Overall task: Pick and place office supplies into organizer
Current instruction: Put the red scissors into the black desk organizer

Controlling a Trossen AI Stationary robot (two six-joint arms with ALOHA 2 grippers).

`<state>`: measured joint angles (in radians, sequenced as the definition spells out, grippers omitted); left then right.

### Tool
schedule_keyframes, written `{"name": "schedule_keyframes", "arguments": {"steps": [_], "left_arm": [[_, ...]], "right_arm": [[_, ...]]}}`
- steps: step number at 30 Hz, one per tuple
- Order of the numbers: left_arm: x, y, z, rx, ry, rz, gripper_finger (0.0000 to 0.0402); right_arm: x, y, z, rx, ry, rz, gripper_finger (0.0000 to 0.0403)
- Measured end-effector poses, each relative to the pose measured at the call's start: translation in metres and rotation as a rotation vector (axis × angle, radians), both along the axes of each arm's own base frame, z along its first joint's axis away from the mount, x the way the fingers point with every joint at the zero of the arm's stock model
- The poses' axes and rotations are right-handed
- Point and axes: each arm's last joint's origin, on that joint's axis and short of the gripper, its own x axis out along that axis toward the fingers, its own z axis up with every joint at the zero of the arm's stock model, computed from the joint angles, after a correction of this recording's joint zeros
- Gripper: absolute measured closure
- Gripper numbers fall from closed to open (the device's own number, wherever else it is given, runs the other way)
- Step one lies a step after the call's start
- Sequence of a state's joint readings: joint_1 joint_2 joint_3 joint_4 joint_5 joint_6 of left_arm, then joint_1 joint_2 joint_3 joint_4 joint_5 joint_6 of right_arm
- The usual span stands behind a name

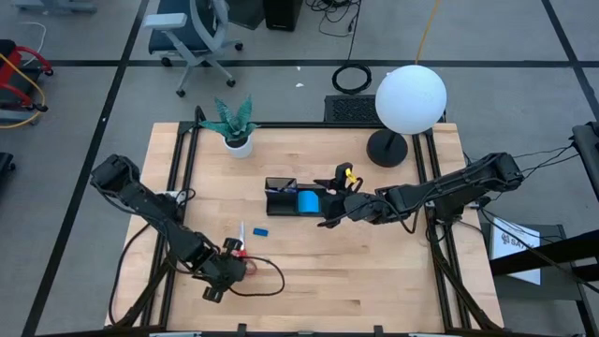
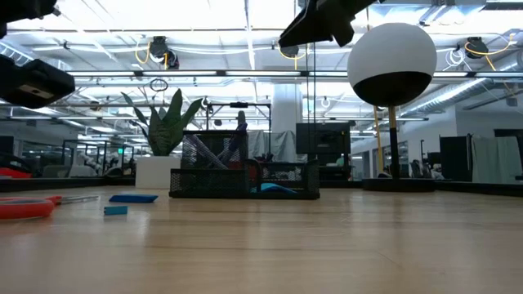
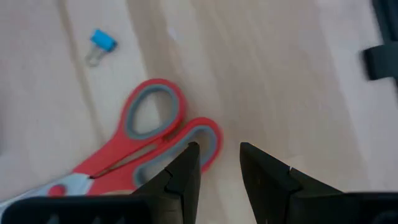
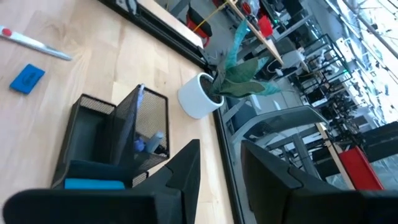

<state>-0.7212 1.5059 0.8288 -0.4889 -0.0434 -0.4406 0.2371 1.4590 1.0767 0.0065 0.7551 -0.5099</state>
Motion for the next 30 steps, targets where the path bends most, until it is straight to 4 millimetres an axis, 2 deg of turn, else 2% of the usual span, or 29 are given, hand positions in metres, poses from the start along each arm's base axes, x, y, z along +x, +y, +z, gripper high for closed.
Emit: {"name": "schedule_keyframes", "arguments": {"steps": [14, 18, 24, 30], "left_arm": [[-0.001, 0.003, -0.004, 0.076, 0.008, 0.013, 0.0282], [0.003, -0.001, -0.017, 0.080, 0.037, 0.000, 0.0282], [0.008, -0.007, -0.047, 0.113, 0.143, -0.020, 0.0282], [0.010, -0.006, -0.051, 0.128, 0.145, -0.005, 0.0282]], "right_arm": [[0.001, -0.001, 0.001, 0.008, -0.014, -0.008, 0.0298], [0.001, -0.001, 0.001, 0.009, -0.015, -0.008, 0.0298], [0.001, -0.001, 0.001, 0.011, -0.016, -0.008, 0.0298], [0.001, -0.002, 0.001, 0.012, -0.017, -0.009, 0.0298]]}}
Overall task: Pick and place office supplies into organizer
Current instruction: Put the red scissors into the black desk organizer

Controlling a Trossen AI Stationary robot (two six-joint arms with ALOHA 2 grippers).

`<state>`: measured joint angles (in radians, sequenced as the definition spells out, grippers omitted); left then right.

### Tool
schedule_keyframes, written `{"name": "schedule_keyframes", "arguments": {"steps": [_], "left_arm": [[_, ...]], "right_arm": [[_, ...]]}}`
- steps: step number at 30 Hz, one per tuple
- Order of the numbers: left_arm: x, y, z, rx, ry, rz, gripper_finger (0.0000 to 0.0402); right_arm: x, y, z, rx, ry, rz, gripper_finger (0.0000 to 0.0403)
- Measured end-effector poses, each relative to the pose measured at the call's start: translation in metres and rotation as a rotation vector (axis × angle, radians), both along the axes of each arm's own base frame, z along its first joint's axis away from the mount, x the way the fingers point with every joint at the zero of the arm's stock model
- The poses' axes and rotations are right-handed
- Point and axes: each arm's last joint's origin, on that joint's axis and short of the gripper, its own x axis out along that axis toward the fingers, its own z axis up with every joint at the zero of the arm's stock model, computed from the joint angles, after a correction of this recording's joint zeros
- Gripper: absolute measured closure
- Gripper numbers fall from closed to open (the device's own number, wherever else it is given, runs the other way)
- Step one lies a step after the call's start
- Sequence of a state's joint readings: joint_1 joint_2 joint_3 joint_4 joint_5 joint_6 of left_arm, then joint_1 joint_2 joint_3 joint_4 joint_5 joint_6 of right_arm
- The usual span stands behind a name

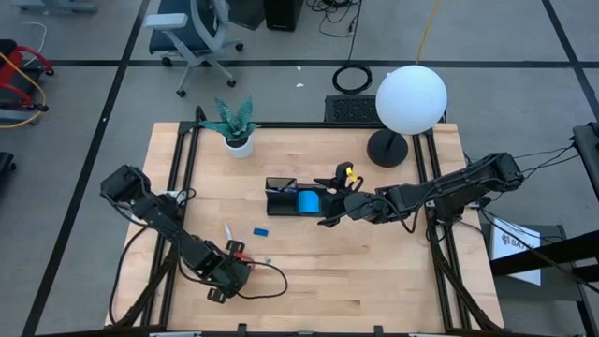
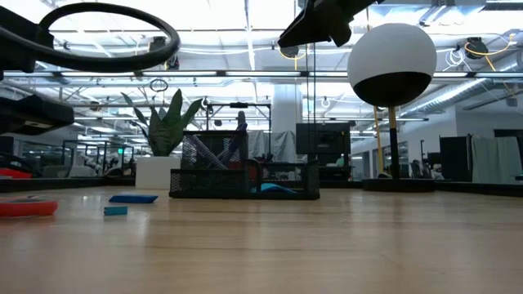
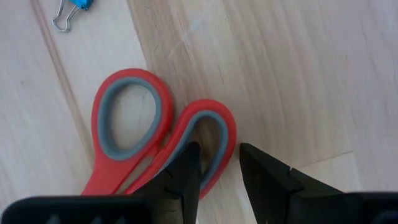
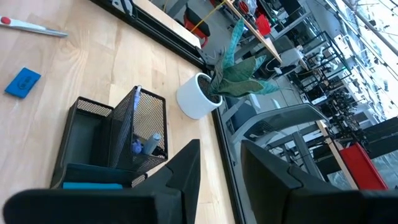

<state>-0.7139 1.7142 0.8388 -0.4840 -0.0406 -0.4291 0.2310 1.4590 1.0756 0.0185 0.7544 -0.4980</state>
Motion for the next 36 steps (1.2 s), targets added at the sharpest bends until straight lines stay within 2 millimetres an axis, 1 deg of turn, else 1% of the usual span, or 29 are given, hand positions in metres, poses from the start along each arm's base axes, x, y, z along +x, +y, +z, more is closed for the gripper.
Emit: {"name": "schedule_keyframes", "arguments": {"steps": [5, 10, 12, 16, 26, 29, 32, 36], "left_arm": [[0.000, 0.001, 0.008, -0.003, -0.042, 0.007, 0.0282], [0.000, 0.000, 0.008, 0.007, -0.050, 0.011, 0.0287], [0.001, 0.001, 0.008, 0.011, -0.055, 0.019, 0.0306], [0.002, 0.000, 0.009, 0.015, -0.069, 0.017, 0.0375], [0.001, -0.001, 0.009, 0.005, -0.073, 0.045, 0.0377], [0.001, -0.001, 0.014, -0.015, -0.083, 0.081, 0.0377], [0.001, 0.000, 0.021, -0.025, -0.122, 0.114, 0.0377], [0.007, -0.003, 0.046, -0.058, -0.257, 0.140, 0.0377]], "right_arm": [[0.000, 0.000, 0.000, 0.000, 0.000, 0.000, 0.0298], [0.000, 0.000, 0.000, 0.000, 0.000, 0.000, 0.0298], [0.000, 0.000, 0.000, 0.000, 0.000, 0.000, 0.0298], [0.000, 0.000, 0.000, 0.000, 0.000, 0.000, 0.0298], [0.000, 0.000, 0.000, 0.000, 0.000, 0.000, 0.0298], [0.000, 0.000, 0.000, 0.000, 0.001, 0.000, 0.0298], [0.000, 0.000, 0.000, 0.000, 0.000, 0.000, 0.0298], [0.000, 0.000, 0.000, 0.002, -0.001, -0.001, 0.0298]]}}
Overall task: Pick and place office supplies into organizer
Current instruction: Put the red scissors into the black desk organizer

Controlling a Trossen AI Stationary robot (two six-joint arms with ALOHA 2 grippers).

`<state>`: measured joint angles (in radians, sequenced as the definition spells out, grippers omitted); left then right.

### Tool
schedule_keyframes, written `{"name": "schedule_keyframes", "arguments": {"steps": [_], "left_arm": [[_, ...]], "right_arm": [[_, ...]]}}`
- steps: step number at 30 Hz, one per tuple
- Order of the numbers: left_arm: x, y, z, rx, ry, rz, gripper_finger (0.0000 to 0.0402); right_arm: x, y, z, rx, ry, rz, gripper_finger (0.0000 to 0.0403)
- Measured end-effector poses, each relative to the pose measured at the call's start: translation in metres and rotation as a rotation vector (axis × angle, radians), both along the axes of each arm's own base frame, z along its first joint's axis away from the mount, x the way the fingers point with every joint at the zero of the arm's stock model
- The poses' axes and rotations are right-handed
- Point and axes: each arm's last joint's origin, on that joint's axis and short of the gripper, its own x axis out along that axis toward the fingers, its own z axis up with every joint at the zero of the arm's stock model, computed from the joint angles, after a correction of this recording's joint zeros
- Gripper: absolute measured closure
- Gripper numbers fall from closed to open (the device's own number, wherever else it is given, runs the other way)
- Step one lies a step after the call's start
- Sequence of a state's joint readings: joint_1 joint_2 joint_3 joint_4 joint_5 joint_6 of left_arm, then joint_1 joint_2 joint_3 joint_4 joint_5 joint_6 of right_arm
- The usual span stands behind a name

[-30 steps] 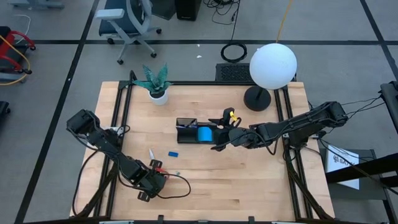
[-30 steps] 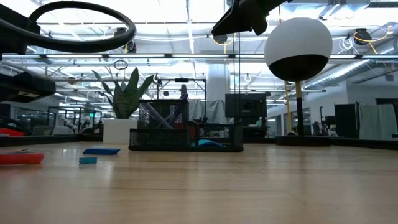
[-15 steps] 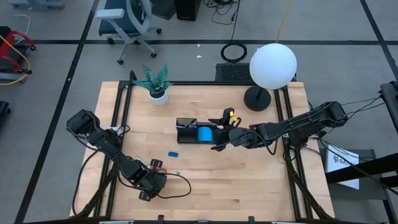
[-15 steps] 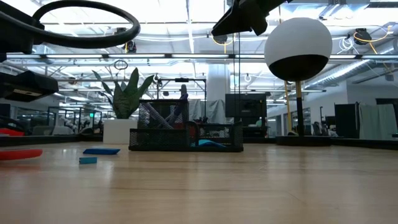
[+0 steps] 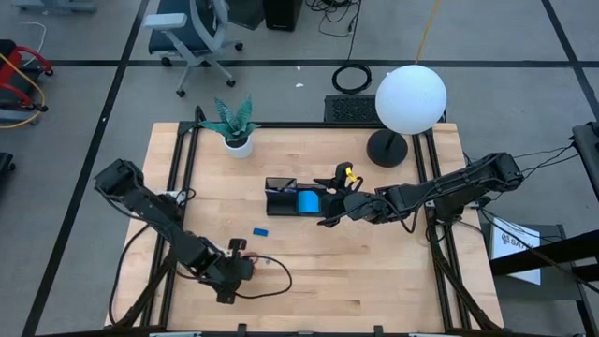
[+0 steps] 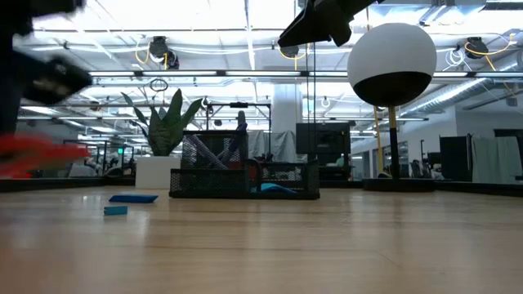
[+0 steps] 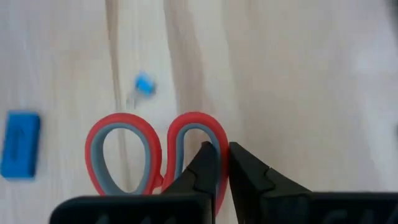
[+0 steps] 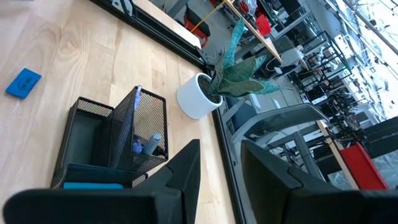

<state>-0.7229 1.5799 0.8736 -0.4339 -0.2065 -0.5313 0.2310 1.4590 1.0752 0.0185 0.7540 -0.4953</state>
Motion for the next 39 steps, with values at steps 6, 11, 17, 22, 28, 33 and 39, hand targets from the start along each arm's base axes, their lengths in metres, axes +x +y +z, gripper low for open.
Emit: {"name": "schedule_keyframes", "arguments": {"steps": [6, 11, 17, 22, 28, 33, 39], "left_arm": [[0.008, -0.003, 0.042, -0.022, -0.224, 0.000, 0.0377], [0.011, -0.002, 0.074, -0.034, -0.425, -0.013, 0.0377], [0.012, 0.012, 0.106, 0.044, -0.655, 0.097, 0.0377], [0.015, 0.031, 0.125, 0.139, -0.770, 0.209, 0.0377], [0.026, 0.060, 0.148, 0.165, -0.902, 0.287, 0.0377], [0.035, 0.090, 0.157, 0.105, -1.036, 0.249, 0.0377], [0.030, 0.128, 0.141, -0.032, -1.265, 0.211, 0.0377]], "right_arm": [[0.000, 0.000, 0.000, 0.003, -0.002, -0.001, 0.0298], [0.000, 0.000, 0.001, 0.005, -0.011, -0.002, 0.0298], [0.001, 0.000, 0.002, 0.016, -0.032, -0.005, 0.0298], [0.001, 0.000, 0.002, 0.023, -0.038, -0.008, 0.0298], [0.001, 0.000, 0.003, 0.037, -0.060, -0.018, 0.0298], [0.001, 0.000, 0.004, 0.048, -0.069, -0.022, 0.0298], [0.001, 0.000, 0.004, 0.059, -0.076, -0.026, 0.0298]]}}
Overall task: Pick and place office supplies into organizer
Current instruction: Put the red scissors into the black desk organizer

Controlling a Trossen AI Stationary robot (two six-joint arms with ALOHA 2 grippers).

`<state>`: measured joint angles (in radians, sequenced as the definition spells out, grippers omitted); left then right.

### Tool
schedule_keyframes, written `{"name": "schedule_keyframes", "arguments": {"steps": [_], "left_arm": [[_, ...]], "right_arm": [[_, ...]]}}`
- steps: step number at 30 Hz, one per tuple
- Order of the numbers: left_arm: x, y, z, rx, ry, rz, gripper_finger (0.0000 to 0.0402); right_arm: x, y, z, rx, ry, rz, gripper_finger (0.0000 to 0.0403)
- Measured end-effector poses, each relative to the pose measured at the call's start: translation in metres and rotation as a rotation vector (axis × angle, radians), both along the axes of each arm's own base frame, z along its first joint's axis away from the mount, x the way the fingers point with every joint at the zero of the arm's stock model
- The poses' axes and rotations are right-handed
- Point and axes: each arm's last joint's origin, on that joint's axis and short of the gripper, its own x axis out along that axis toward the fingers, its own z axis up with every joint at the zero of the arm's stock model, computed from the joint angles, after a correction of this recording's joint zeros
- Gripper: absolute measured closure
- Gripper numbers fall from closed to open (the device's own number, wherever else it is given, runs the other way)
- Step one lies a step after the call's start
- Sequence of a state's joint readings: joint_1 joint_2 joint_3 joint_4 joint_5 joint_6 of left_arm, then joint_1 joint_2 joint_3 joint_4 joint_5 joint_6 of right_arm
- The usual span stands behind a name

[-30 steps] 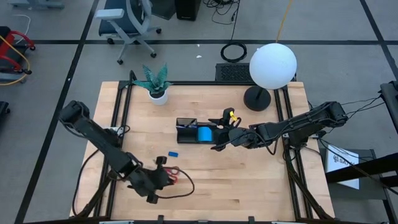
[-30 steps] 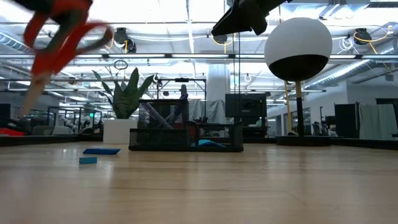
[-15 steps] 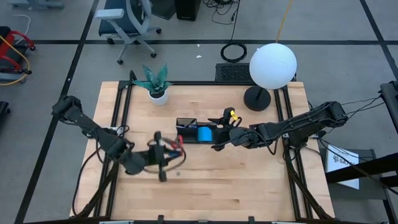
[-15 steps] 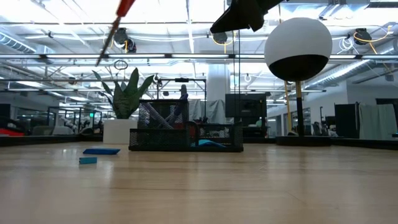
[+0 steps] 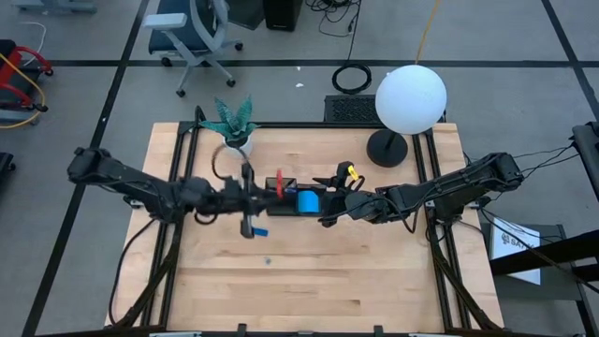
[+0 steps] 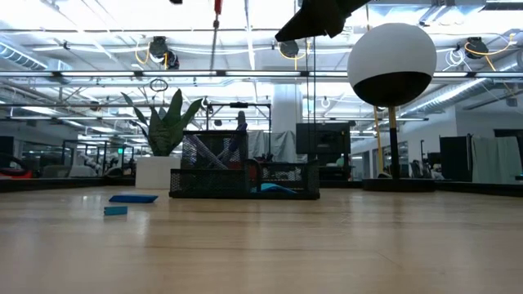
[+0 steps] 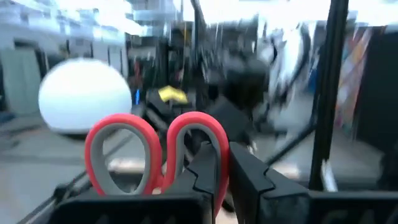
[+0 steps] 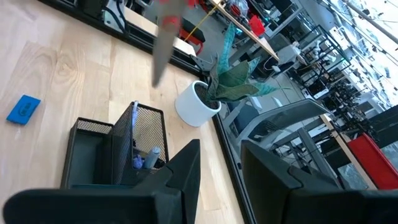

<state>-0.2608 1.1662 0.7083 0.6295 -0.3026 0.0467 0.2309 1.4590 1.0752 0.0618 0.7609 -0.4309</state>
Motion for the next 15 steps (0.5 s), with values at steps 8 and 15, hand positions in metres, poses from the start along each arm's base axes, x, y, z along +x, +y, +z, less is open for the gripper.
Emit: {"name": "schedule_keyframes", "arguments": {"steps": [8, 15], "left_arm": [[-0.020, 0.044, -0.043, -0.143, -0.186, 0.002, 0.0374], [-0.021, 0.063, -0.058, -0.200, -0.151, 0.044, 0.0377]], "right_arm": [[0.000, 0.000, 0.000, 0.001, -0.001, 0.001, 0.0298], [0.000, 0.000, 0.001, 0.003, -0.008, 0.001, 0.0298]]}}
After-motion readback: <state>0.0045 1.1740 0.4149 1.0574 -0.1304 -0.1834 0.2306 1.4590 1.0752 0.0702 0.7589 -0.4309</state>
